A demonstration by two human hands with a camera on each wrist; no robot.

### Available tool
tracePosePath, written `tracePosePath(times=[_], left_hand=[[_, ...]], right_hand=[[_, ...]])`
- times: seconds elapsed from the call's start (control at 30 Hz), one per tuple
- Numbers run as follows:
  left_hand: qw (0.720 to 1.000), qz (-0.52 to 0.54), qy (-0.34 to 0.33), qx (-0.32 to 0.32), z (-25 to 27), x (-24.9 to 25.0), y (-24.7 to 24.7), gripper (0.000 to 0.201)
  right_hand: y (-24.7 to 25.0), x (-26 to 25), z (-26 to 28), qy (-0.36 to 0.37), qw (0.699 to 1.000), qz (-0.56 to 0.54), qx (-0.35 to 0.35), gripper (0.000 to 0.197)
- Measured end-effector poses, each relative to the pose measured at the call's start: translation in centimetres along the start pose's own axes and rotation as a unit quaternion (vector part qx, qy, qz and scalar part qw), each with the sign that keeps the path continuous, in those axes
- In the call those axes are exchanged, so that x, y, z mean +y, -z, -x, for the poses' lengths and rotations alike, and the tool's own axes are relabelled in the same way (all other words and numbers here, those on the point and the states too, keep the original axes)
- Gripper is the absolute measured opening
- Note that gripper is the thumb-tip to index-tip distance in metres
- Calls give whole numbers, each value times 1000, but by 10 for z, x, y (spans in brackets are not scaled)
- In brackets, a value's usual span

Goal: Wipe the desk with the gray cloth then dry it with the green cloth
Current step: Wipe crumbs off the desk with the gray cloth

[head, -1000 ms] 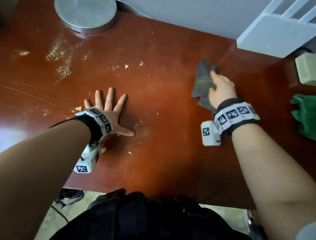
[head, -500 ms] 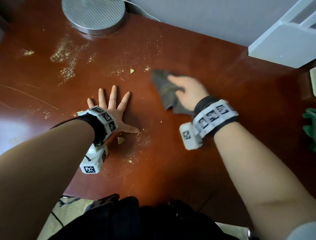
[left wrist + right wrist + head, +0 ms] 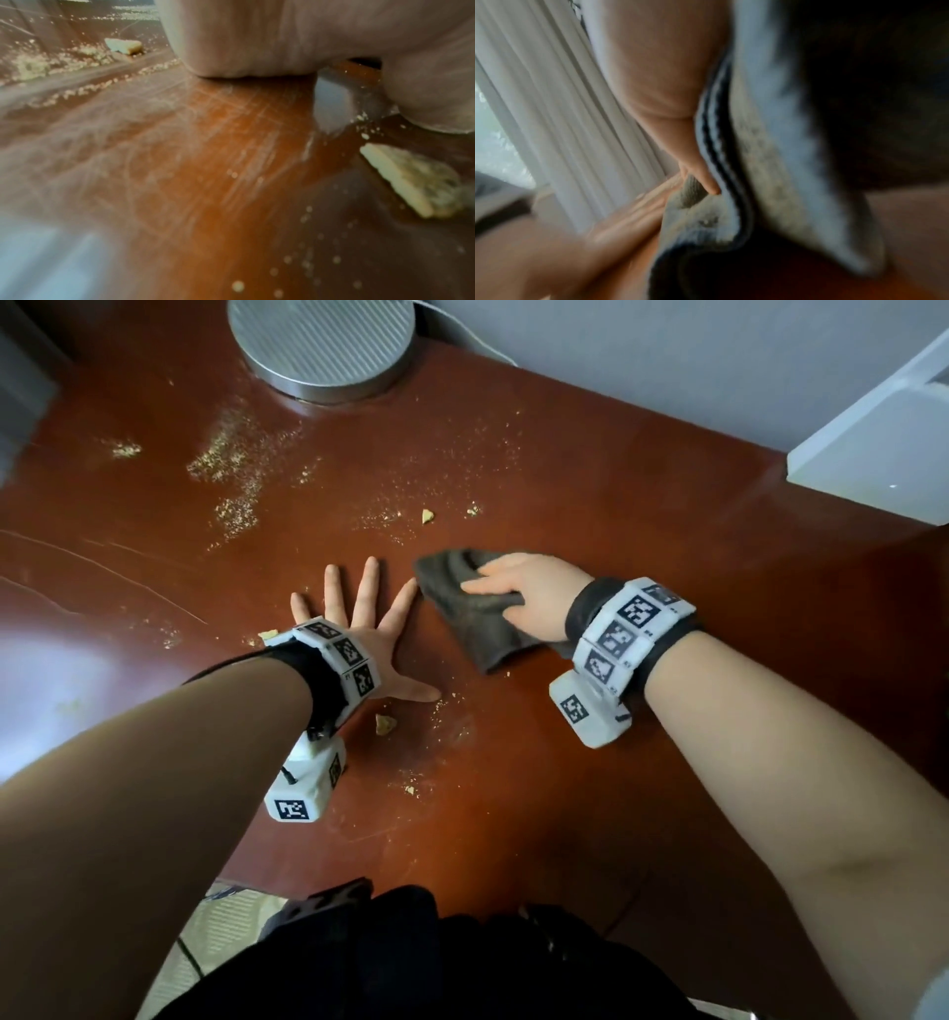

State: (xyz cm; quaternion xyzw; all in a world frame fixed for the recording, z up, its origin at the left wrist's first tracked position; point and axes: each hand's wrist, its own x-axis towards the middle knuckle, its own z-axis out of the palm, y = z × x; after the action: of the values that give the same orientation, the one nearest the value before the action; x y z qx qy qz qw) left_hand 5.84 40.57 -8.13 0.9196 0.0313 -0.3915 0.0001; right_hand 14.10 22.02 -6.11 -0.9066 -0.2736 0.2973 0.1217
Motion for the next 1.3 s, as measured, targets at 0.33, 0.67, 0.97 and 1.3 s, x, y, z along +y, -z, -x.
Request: tracePosePath(times=[0.33,0.67,0.97,1.3], left_hand=[[1000,3,3,7,-5,-1,-3,125],[999,28,17,21,-17,-7,15,122],[997,58,49,8,-37,-9,37,130],[996,66,51,6,-40,-10,38,129]], right_hand=[[31,47,-38,-232,968,-7,93,62],[58,71,-17,-197,951,-85,221,53],[79,114,-61,-337,923,-42,181,54],[98,85,-86,-151,969,-85,173,48]])
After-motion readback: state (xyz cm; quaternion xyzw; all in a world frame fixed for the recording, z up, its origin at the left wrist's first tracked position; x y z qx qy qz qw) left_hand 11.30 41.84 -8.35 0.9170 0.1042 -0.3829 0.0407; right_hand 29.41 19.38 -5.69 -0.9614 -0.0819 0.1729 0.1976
